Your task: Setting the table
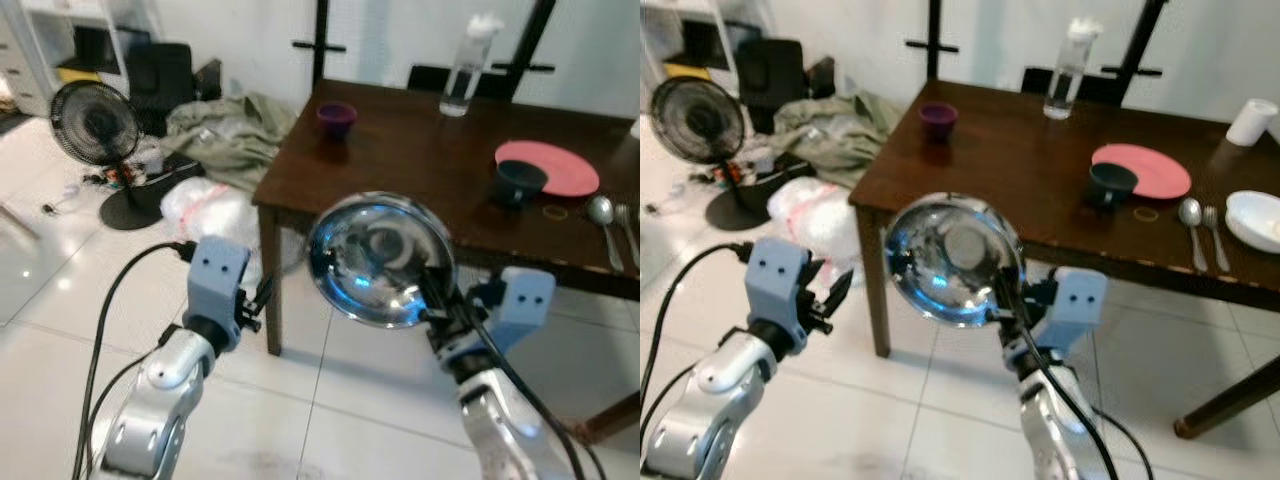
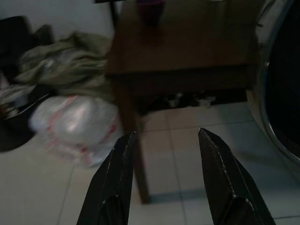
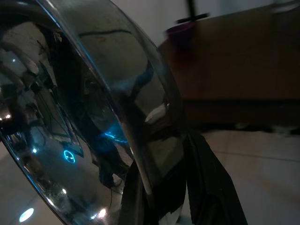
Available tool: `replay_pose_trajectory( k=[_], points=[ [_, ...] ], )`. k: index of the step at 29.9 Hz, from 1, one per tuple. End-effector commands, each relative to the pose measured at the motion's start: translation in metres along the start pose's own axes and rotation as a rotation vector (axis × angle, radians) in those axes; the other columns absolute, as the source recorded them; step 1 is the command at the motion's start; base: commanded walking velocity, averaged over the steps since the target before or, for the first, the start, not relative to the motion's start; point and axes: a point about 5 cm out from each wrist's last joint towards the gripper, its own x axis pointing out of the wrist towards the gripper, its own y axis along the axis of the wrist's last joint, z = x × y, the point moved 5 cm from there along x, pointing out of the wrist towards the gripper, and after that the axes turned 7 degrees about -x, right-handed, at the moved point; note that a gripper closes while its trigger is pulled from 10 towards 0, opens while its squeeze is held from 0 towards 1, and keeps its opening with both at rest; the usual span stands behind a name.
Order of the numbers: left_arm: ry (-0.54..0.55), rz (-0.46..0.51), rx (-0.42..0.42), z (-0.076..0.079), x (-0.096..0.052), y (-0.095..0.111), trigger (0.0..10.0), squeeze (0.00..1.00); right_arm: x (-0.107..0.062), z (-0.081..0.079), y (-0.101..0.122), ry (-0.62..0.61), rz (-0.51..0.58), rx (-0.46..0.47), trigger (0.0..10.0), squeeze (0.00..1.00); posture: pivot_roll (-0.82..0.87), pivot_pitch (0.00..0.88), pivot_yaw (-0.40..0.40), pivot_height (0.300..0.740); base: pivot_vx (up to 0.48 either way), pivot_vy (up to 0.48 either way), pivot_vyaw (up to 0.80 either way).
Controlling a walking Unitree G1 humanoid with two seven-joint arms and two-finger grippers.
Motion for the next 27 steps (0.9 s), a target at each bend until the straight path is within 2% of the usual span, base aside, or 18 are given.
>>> replay_pose_trajectory(
  k=[1,21,27],
  points=[
    [-0.011,-0.016,-0.010,0.0041,-0.0012,-0.0062,10.0,0.00,-0.0025,0.0065,0.0044,-0.018,0.019,-0.001,10.0,0.00,0.06,0.116,0.067,0.740,-0.360,0.000,0.00],
    [-0.017,-0.014,-0.011,0.0047,-0.0005,-0.0063,10.0,0.00,-0.0032,0.0068,0.0034,-0.018,0.016,0.000,10.0,0.00,0.06,0.108,0.071,0.740,-0.344,0.000,0.00],
    [-0.005,-0.014,-0.043,0.0034,0.0001,-0.0059,10.0,0.00,-0.0035,0.0071,0.0033,-0.020,0.016,0.000,10.0,0.00,0.06,0.109,0.071,0.740,-0.046,0.000,0.00]
  ],
)
